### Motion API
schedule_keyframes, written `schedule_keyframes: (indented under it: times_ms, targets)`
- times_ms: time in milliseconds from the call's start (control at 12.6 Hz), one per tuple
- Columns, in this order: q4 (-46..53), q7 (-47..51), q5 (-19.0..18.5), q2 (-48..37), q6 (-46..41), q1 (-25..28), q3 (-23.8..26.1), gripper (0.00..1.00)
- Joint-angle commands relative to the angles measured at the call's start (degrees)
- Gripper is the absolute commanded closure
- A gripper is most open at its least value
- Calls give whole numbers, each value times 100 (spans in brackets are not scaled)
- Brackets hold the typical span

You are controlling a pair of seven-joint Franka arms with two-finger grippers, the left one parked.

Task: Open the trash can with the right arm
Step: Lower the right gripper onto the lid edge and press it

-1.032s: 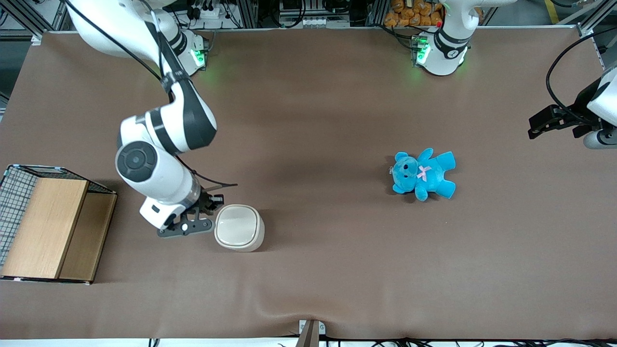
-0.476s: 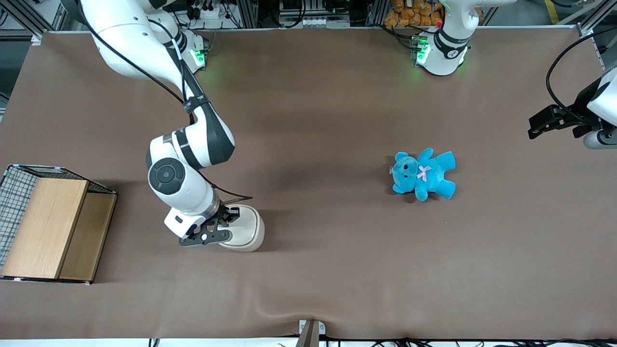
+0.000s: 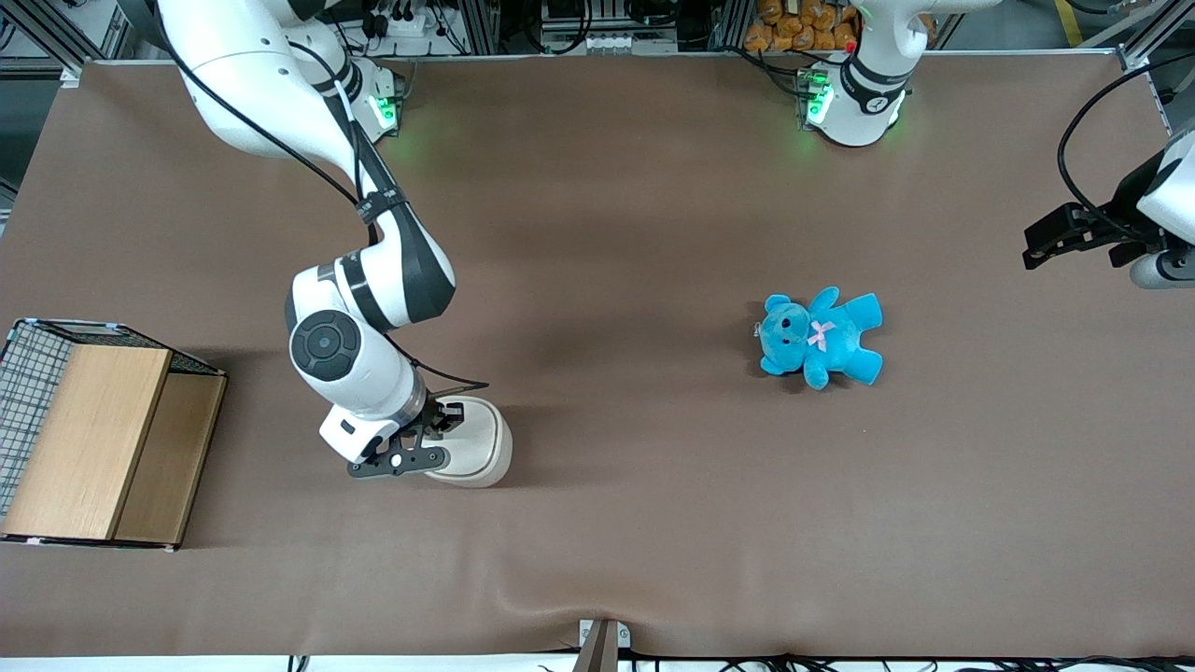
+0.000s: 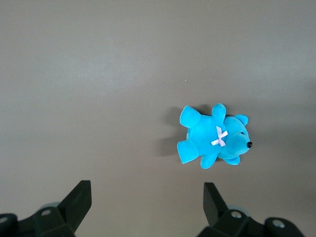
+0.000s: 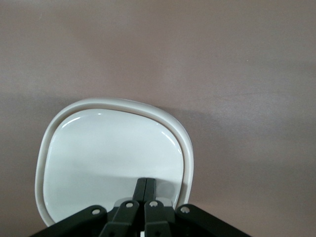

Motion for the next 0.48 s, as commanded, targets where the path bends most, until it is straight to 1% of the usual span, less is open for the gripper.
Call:
schedule_keyframes:
  times_ms: [0,159,397]
  targets:
    - [136,75,65,173,-85,3,-35,100]
    - [145,66,110,-273,-181,-23,-52,100]
    - [154,57,109,-916,-812,-268,-61,100]
